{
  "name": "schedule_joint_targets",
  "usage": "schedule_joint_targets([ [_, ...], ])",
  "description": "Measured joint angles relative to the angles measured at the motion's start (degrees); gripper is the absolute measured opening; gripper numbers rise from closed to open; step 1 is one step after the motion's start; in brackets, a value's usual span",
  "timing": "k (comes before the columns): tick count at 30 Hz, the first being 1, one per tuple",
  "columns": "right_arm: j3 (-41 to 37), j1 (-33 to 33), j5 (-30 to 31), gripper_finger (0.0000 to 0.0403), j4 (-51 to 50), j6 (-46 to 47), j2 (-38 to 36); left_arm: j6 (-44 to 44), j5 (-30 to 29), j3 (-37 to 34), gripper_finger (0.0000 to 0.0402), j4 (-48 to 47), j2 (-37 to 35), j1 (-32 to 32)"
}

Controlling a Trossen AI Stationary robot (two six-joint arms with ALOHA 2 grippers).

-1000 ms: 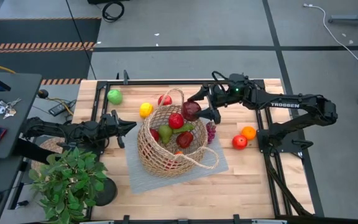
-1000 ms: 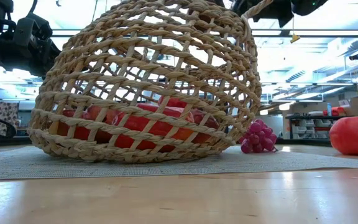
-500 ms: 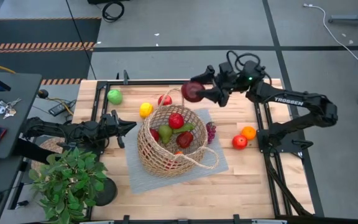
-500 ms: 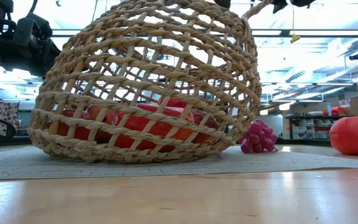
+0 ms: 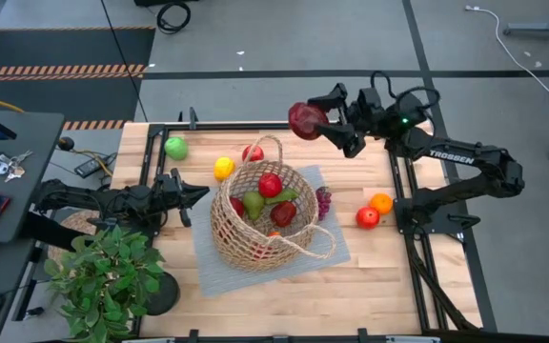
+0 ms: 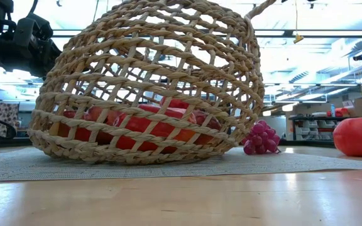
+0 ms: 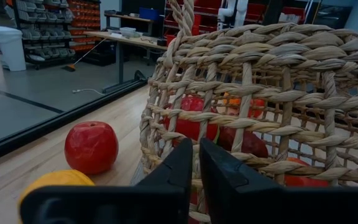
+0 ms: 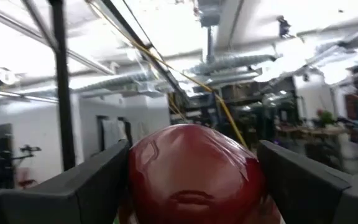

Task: Build produce basket
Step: Put the red apple into the basket

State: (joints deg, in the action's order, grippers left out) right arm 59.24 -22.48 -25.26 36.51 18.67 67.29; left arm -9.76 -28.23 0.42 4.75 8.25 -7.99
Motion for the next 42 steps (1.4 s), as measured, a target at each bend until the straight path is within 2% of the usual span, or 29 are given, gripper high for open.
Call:
schedule_joint_targets([
  [5, 0.0, 0.1, 0.1, 0.0348, -6.2, -1.4, 0.2, 0.0, 0.0, 0.0, 0.004, 0.0, 0.0, 0.0],
  [11, 0.0, 4.3, -5.5, 0.0348, -13.2, -8.1, 0.8, 0.0, 0.0, 0.0, 0.0033, 0.0, 0.0, 0.0],
  [16, -0.1, 10.0, 0.8, 0.0348, -18.8, -15.6, 2.0, 0.0, 0.0, 0.0, 0.0034, 0.0, 0.0, 0.0],
  [23, -0.1, 12.5, 1.5, 0.0348, -23.1, -21.3, 2.0, 0.0, 0.0, 0.0, 0.004, 0.0, 0.0, 0.0],
  [31, -0.1, 14.2, 7.8, 0.0348, -28.9, -23.4, 2.1, 0.0, 0.0, 0.0, 0.0032, 0.0, 0.0, 0.0],
  [42, -0.1, 16.2, 10.3, 0.0348, -32.7, -23.4, 3.6, 0.0, 0.0, 0.0, 0.004, 0.0, 0.0, 0.0],
])
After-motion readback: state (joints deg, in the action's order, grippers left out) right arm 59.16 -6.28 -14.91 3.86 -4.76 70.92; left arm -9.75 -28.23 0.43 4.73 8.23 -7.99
